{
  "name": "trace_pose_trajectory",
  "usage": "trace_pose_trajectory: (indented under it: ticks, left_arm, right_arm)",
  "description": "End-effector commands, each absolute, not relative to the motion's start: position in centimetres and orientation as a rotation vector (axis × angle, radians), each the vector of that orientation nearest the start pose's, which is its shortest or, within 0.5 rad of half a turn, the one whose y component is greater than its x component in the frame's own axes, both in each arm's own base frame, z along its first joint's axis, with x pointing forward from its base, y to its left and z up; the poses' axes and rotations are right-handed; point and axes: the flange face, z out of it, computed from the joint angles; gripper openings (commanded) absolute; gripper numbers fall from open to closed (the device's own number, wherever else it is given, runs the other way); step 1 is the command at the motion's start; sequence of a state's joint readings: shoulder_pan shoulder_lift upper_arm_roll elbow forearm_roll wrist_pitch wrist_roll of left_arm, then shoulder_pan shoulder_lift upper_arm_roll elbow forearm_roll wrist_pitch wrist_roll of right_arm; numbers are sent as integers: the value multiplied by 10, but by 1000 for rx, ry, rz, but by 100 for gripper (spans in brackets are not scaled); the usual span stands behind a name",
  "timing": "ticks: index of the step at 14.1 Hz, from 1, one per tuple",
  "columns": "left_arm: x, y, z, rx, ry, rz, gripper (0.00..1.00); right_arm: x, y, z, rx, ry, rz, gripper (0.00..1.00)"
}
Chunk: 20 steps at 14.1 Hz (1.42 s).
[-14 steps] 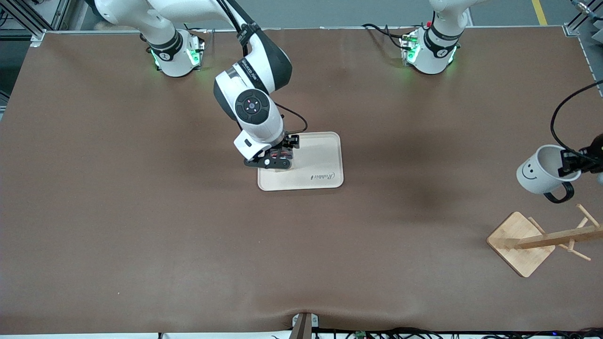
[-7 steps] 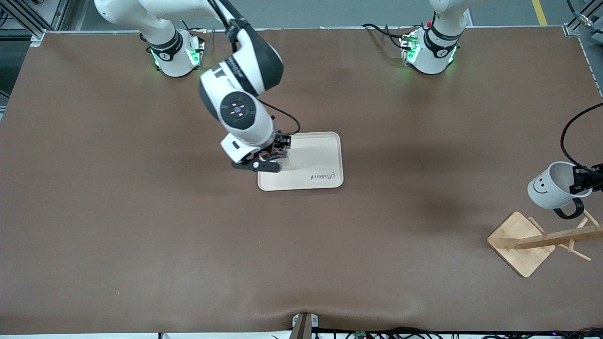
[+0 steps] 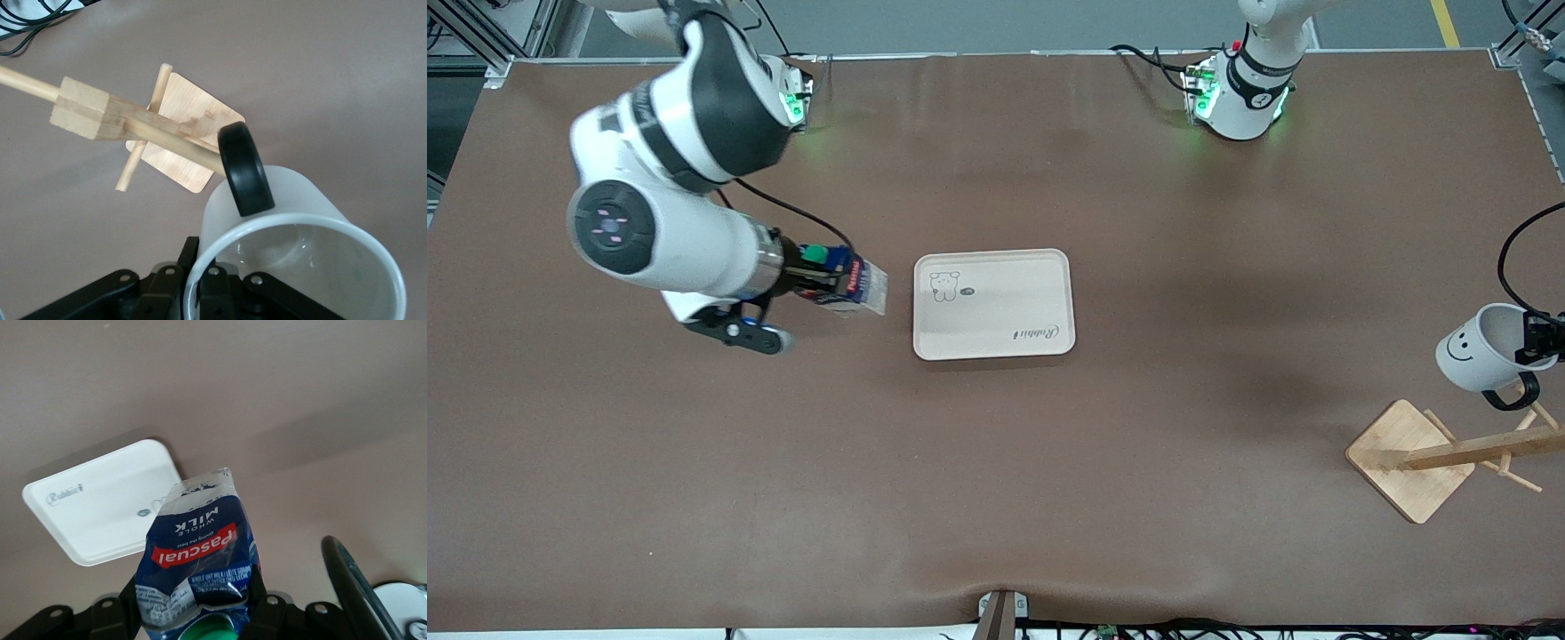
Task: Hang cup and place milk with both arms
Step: 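Hang the mug handle on the tree peg while the right gripper lifts the milk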
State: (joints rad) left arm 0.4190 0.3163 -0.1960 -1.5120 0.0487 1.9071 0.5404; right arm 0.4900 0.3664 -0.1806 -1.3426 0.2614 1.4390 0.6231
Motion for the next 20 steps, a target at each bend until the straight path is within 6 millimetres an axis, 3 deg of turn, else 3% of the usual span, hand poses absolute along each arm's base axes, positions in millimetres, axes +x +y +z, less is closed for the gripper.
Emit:
trace_pose_trajectory:
  ticks: [1, 6, 8, 9, 10, 14, 16, 18, 20]
  left_arm:
    - [651, 183, 487, -3089, 543, -155, 0]
    - [661, 207, 479, -3048, 610, -231, 0]
    - [665, 209, 477, -3047, 619, -238, 0]
    - [667, 206, 477, -3054, 601, -243, 37]
    - [668, 206, 478, -3063, 581, -256, 99]
    - [666, 184, 508, -3106, 390, -303, 100]
    - [661, 162, 515, -3151, 235, -227, 100]
    - [659, 125, 529, -3171, 125, -188, 100]
    - [644, 95, 555, -3178, 13, -128, 100]
  right_arm:
    - [581, 197, 516, -3060, 458, 489, 0]
    - [575, 74, 517, -3048, 350, 501, 0]
    - [572, 32, 506, -3036, 370, 531, 0]
    - [570, 13, 501, -3039, 385, 544, 0]
    - [570, 6, 496, -3057, 385, 548, 0]
    - [562, -18, 484, -3067, 378, 523, 0]
    - [557, -26, 478, -3063, 362, 510, 0]
    - [557, -38, 477, -3059, 355, 504, 0]
    - [559, -44, 473, -3070, 368, 498, 0]
